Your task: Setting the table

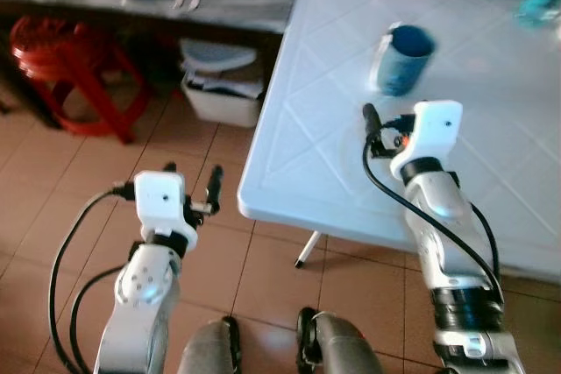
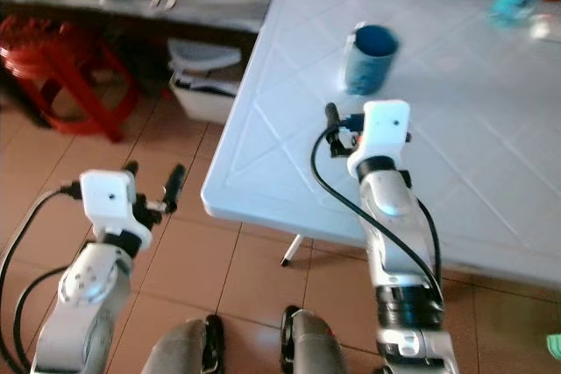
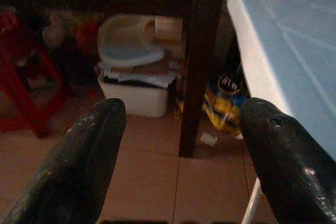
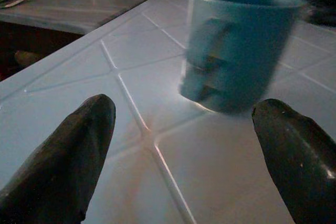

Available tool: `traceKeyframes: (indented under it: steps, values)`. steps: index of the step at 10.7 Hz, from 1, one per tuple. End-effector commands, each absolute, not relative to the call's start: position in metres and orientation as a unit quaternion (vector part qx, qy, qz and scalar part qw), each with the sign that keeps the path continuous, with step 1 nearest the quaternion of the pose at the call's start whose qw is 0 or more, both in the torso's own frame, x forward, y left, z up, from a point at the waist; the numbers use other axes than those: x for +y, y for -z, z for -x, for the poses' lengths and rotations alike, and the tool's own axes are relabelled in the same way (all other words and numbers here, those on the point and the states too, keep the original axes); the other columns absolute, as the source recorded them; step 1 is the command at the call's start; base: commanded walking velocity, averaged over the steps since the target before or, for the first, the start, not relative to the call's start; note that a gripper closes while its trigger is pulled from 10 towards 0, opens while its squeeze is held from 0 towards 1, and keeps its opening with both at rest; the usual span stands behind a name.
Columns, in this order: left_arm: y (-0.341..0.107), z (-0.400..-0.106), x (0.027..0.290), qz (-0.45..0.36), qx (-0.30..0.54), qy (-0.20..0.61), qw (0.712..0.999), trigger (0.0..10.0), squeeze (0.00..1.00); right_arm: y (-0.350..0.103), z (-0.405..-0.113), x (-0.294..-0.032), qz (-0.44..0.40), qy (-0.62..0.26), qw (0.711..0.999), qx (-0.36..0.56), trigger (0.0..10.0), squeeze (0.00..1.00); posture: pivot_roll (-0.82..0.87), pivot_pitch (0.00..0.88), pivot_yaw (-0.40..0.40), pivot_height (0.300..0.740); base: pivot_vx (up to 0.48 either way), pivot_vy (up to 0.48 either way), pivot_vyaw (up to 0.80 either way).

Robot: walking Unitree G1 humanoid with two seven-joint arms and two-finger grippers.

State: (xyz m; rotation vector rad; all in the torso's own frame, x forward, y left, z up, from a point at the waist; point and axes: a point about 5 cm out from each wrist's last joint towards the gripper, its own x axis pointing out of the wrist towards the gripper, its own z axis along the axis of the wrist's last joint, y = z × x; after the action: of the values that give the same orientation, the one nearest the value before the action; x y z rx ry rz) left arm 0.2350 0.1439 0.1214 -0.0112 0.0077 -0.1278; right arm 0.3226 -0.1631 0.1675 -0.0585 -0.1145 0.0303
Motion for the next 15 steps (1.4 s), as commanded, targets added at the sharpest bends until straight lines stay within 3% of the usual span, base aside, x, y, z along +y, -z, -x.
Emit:
traceKeyframes:
  steps: [1, 6, 10, 15]
  values:
    - [-0.123, -0.231, 0.144, -0.002, 0.006, 0.066, 0.998, 10.0, 0.00, -0.167, -0.325, -0.163, 0.028, -0.008, 0.998, -0.054, 10.0, 0.00, 0.01, 0.269, 0.026, 0.740, 0.000, 0.000, 0.00]
    - [-0.127, -0.229, 0.146, -0.002, 0.013, 0.078, 0.997, 10.0, 0.00, -0.179, -0.337, -0.176, 0.047, 0.041, 0.995, -0.073, 10.0, 0.00, 0.02, 0.297, 0.042, 0.740, 0.000, 0.000, 0.00]
    - [-0.127, -0.227, 0.146, -0.003, 0.020, 0.082, 0.996, 10.0, 0.00, -0.195, -0.353, -0.171, 0.059, 0.028, 0.993, -0.101, 10.0, 0.00, 0.02, 0.303, 0.037, 0.740, 0.000, 0.000, 0.00]
    - [-0.127, -0.226, 0.145, -0.002, 0.022, 0.080, 0.997, 10.0, 0.00, -0.205, -0.354, -0.194, 0.089, 0.080, 0.984, -0.129, 10.0, 0.00, 0.02, 0.305, 0.033, 0.740, 0.000, 0.000, 0.00]
